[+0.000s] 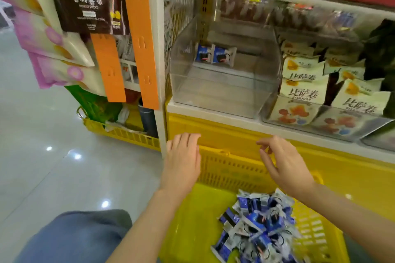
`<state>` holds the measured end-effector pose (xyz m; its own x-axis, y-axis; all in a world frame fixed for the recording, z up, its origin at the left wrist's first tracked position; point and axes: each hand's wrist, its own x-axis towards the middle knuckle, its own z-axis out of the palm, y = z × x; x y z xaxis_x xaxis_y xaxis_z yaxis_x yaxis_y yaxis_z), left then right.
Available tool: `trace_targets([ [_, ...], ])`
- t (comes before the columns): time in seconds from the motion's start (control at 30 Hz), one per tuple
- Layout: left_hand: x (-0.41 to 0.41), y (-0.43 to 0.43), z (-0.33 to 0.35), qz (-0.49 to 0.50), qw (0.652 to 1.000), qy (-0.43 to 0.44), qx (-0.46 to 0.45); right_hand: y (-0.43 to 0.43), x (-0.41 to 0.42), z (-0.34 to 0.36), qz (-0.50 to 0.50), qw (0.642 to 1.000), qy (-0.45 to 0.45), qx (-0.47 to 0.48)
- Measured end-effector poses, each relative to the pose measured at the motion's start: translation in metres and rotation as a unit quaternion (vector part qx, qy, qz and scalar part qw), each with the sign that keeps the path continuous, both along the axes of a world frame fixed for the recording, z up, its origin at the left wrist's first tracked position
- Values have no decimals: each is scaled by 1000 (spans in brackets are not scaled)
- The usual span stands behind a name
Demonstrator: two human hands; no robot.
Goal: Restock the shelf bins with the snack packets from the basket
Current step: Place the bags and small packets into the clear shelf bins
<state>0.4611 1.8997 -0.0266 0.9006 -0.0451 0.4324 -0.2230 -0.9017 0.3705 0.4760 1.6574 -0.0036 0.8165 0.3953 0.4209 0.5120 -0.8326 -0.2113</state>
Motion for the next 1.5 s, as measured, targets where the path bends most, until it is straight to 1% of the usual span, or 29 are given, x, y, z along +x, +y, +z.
trace_targets([
  [0.1,-7,10,-47,63,988,143,8,-23,-20,-52,-63,990,124,17],
  [0.17,-8,18,-72,104,974,200,2,-39,-27,-83,-117,977,177,23],
  [0.2,-9,21,-81,115,968,224,-9,-47,-29,-97,-152,965,211,23],
  [0.27,-10,24,-96,117,954,272,-55,-61,-35,-125,-228,923,309,-9],
  [0.33,-13,27,-107,113,940,301,-117,-70,-41,-147,-268,874,402,-54],
  [0.37,-14,28,-111,111,935,309,-137,-71,-44,-156,-279,853,439,-41],
  [0.4,-14,28,-115,111,934,308,-145,-72,-47,-163,-289,837,464,-5],
  [0.43,-13,29,-117,113,935,302,-145,-72,-49,-169,-302,825,477,32],
  [0.5,-11,30,-120,117,940,289,-139,-70,-50,-177,-325,808,488,53],
  [0.6,-10,29,-122,125,944,273,-139,-70,-49,-186,-334,809,483,7],
  [0.7,-13,28,-121,123,946,267,-134,-70,-46,-186,-338,804,489,-16],
  [0.77,-15,29,-120,117,948,266,-129,-70,-47,-183,-327,809,486,-53],
  [0.83,-18,30,-117,117,945,273,-136,-69,-50,-178,-318,817,478,-59],
  [0.93,-24,29,-112,119,938,295,-140,-64,-60,-171,-315,831,456,-46],
  [0.97,-25,27,-110,121,938,302,-118,-61,-62,-168,-308,840,445,-43],
  [1.0,-25,24,-111,130,941,303,-76,-57,-61,-166,-298,848,436,-38],
  [1.03,-27,20,-109,138,945,294,-28,-52,-62,-160,-287,859,424,-26],
  [1.07,-31,14,-105,138,952,272,-2,-46,-63,-154,-272,870,412,-4],
  [1.1,-35,6,-101,131,959,249,-9,-39,-64,-146,-257,879,400,28],
  [1.17,-44,-12,-94,98,964,233,-81,-24,-66,-129,-230,889,381,104],
  [1.2,-50,-23,-91,77,954,251,-143,-16,-68,-121,-217,887,381,145],
  [1.23,-57,-35,-88,51,929,297,-217,-9,-72,-112,-203,876,394,188],
  [1.27,-63,-47,-84,24,886,358,-294,-3,-77,-106,-190,861,412,232],
  [1.3,-70,-58,-83,0,834,418,-359,2,-82,-102,-179,844,427,270],
  [1.33,-76,-67,-81,-18,790,465,-400,5,-87,-99,-171,829,440,298],
  [1.37,-80,-73,-81,-30,763,497,-413,7,-92,-99,-164,816,452,321],
  [1.4,-83,-76,-81,-40,750,514,-414,8,-97,-100,-156,801,463,347],
  [1.43,-85,-78,-81,-48,746,519,-414,7,-102,-101,-149,781,477,375],
  [1.5,-86,-76,-83,-52,755,514,-403,4,-108,-106,-134,734,507,432],
])
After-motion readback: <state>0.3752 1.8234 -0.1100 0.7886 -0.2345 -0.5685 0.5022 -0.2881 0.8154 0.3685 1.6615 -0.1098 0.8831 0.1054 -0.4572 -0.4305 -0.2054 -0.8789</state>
